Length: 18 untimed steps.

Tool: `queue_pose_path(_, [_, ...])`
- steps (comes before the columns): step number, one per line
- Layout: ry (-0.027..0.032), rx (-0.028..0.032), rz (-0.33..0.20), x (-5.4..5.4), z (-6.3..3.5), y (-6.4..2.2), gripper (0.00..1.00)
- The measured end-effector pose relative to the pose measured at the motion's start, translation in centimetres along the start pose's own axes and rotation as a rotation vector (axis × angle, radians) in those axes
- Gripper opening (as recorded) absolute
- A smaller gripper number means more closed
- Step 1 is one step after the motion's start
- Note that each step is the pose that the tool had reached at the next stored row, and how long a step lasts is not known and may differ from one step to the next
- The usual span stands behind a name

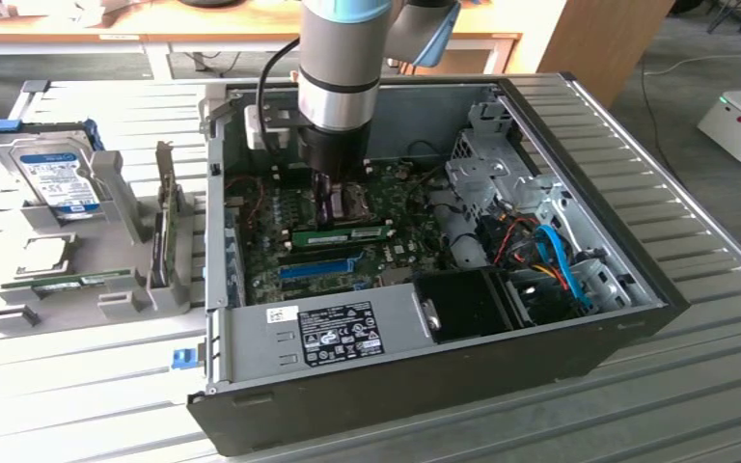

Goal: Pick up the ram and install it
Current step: 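Press down the ram until it locks into place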

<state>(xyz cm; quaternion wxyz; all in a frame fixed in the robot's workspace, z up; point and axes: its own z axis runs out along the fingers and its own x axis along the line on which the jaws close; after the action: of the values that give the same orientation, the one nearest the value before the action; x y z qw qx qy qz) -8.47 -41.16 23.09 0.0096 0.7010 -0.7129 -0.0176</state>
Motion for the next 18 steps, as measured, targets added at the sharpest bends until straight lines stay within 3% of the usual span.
queue_pose_path(18, [0.0001,0.0000,0.000,0.00,0.26,-0.01,0.11])
